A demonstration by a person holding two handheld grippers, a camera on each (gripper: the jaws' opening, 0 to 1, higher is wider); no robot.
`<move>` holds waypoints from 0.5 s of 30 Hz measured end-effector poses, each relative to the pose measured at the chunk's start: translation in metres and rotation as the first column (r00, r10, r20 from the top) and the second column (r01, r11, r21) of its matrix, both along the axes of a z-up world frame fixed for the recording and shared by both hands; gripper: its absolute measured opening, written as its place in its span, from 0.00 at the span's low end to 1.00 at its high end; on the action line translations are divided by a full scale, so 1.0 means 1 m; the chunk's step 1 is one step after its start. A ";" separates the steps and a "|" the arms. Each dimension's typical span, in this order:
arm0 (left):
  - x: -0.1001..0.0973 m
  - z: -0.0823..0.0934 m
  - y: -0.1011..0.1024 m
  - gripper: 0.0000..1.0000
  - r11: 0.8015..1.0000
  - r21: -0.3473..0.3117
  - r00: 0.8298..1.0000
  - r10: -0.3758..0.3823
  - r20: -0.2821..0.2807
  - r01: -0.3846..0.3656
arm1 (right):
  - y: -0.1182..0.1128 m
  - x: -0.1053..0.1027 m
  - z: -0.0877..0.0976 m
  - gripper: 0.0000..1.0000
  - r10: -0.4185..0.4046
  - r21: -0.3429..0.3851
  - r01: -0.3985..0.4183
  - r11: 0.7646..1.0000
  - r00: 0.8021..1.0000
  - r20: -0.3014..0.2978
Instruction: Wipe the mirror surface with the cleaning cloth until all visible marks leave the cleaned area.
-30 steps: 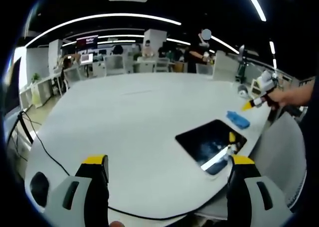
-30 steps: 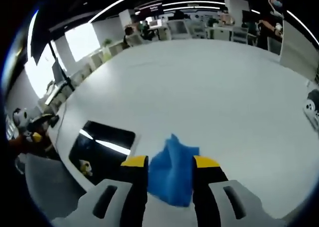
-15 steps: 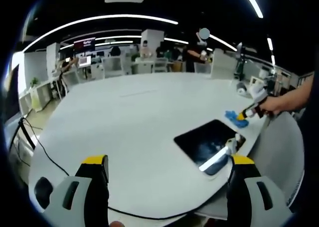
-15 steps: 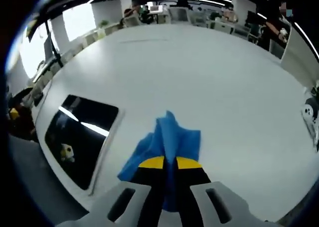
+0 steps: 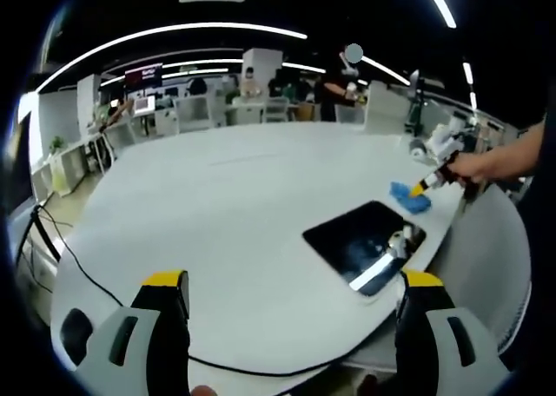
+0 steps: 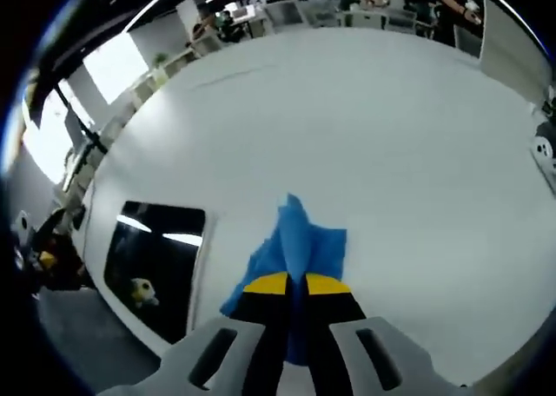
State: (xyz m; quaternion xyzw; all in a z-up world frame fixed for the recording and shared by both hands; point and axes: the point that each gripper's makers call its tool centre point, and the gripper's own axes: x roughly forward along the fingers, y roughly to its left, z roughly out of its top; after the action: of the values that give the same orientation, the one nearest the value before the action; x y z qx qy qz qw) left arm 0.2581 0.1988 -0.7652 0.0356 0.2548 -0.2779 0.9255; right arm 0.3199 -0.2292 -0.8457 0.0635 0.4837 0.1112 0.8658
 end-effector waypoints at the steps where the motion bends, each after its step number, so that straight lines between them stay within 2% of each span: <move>1: 0.002 0.001 0.002 1.00 1.000 0.001 1.000 -0.001 0.002 0.001 | 0.003 0.000 0.008 0.00 -0.001 0.008 0.001 1.000 1.000 0.005; 8: 0.004 0.004 0.009 1.00 1.000 0.004 1.000 0.003 0.007 -0.003 | 0.018 0.006 0.028 0.00 0.006 0.050 -0.006 0.999 1.000 0.007; 15: 0.004 0.000 0.013 1.00 1.000 -0.009 1.000 0.018 0.001 -0.018 | 0.031 0.008 0.027 0.00 0.010 0.077 -0.009 0.997 1.000 -0.012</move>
State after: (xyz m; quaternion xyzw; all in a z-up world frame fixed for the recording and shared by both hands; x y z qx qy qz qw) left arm 0.2617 0.2121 -0.7651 0.0291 0.2534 -0.2707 0.9283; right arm 0.3283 -0.1984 -0.8186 0.0953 0.4846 0.1335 0.8592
